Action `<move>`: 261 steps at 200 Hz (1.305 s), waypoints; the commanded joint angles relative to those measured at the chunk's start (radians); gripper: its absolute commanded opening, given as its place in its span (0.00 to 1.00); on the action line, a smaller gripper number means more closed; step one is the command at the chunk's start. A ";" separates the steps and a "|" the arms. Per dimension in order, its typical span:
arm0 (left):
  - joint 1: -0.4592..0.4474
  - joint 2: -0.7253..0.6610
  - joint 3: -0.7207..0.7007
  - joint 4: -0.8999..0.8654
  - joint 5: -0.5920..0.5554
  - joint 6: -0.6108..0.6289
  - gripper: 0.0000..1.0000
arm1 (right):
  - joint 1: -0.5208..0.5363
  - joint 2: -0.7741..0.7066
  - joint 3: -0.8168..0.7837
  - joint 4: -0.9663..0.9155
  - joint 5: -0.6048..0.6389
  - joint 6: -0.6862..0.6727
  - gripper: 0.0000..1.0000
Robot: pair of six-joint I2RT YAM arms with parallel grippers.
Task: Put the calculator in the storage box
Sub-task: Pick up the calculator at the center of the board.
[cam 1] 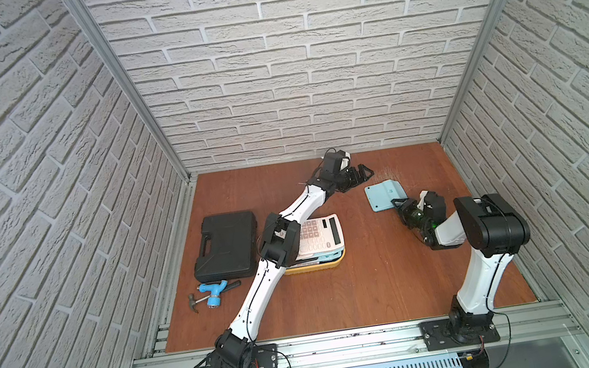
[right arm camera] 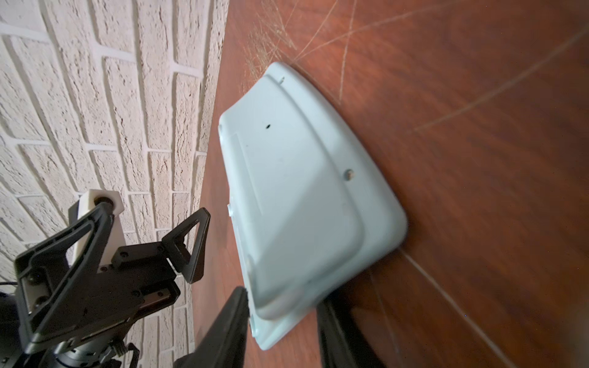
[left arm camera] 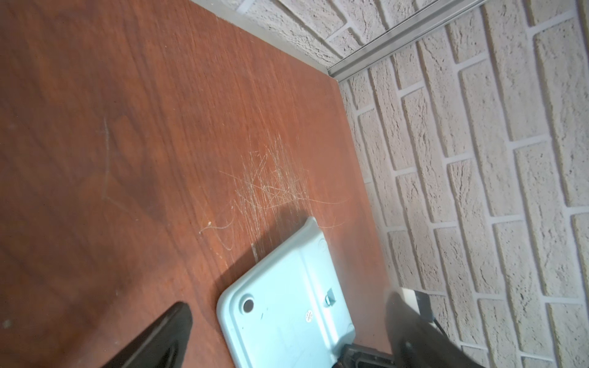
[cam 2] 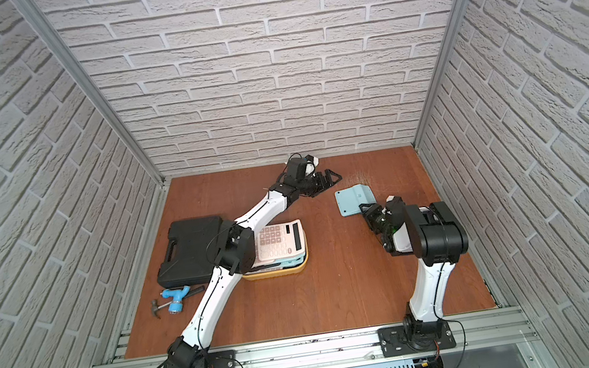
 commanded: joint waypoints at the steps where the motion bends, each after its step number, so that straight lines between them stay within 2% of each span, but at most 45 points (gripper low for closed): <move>1: 0.003 0.014 0.018 0.048 0.005 0.003 0.98 | -0.008 0.036 -0.018 0.035 0.003 0.046 0.31; 23: 0.003 -0.008 -0.023 0.071 0.013 -0.001 0.98 | -0.013 0.063 -0.025 0.084 -0.015 0.054 0.24; 42: 0.002 -0.026 -0.040 0.066 0.026 0.021 0.98 | -0.017 0.050 -0.045 0.101 -0.034 0.054 0.22; 79: 0.003 -0.069 -0.040 -0.055 0.019 0.132 0.98 | -0.020 -0.079 -0.108 0.075 -0.080 0.032 0.21; 118: 0.003 -0.089 -0.040 -0.088 0.039 0.154 0.98 | -0.026 -0.213 -0.189 -0.032 -0.114 -0.004 0.20; 152: 0.014 -0.054 0.030 -0.073 0.034 0.140 0.98 | -0.036 -0.286 -0.174 -0.156 -0.103 -0.068 0.41; 178: 0.023 0.036 0.111 0.015 0.075 0.035 0.98 | -0.052 -0.268 -0.111 -0.237 -0.104 -0.085 0.59; 204: 0.010 0.072 0.113 0.071 0.039 -0.043 0.98 | -0.059 -0.235 -0.071 -0.293 -0.106 -0.090 0.73; 223: -0.003 0.094 0.116 0.100 -0.001 -0.080 0.98 | -0.059 -0.205 -0.050 -0.300 -0.114 -0.090 0.78; 261: -0.020 0.147 0.146 0.126 -0.045 -0.114 0.98 | -0.061 -0.147 -0.001 -0.311 -0.129 -0.091 0.81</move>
